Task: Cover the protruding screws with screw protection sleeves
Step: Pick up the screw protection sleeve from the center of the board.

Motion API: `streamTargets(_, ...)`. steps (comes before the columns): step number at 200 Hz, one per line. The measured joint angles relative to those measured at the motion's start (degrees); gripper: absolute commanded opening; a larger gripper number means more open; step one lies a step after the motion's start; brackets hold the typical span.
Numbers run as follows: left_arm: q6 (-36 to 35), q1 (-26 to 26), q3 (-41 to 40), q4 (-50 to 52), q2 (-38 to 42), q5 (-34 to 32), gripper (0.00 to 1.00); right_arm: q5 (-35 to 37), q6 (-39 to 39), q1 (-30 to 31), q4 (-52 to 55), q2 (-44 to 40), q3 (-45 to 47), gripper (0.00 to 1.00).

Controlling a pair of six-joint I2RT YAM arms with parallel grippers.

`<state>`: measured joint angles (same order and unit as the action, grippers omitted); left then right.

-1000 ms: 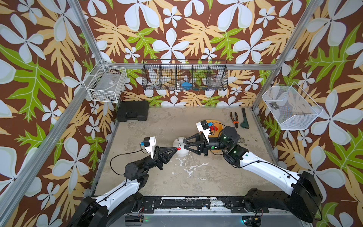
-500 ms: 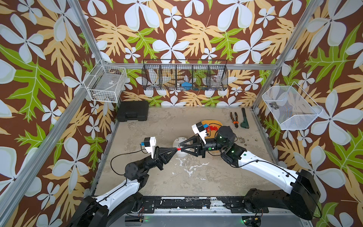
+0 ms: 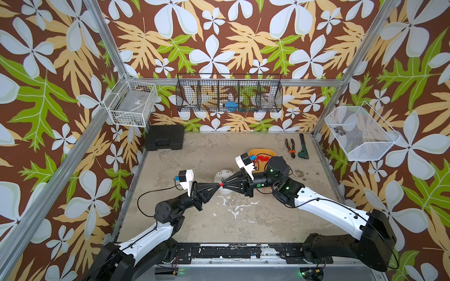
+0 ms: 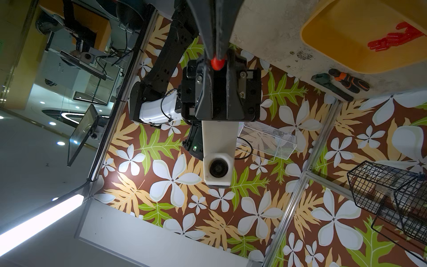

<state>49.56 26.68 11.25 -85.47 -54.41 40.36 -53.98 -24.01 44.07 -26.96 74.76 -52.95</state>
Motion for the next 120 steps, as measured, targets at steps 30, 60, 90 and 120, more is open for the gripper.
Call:
streamTargets(30, -0.07, 0.00, -0.07, 0.02, -0.04, 0.00, 0.00, 0.90, 0.76, -0.02, 1.57, -0.59, -0.37, 0.20)
streamTargets(60, -0.20, 0.00, -0.17, 0.00, 0.00, 0.07, 0.00, 2.14, 2.16, -0.07, 3.37, -1.57, -0.94, 0.15)
streamTargets(90, -0.22, 0.00, -0.17, 0.11, -0.02, 0.11, 0.00, 2.84, 3.10, -0.07, 4.33, -1.68, -1.18, 0.24)
streamTargets(120, -0.22, 0.00, -0.17, 0.04, 0.09, 0.22, 0.00, 2.71, 3.34, -0.07, 5.14, -1.25, -1.29, 0.29)
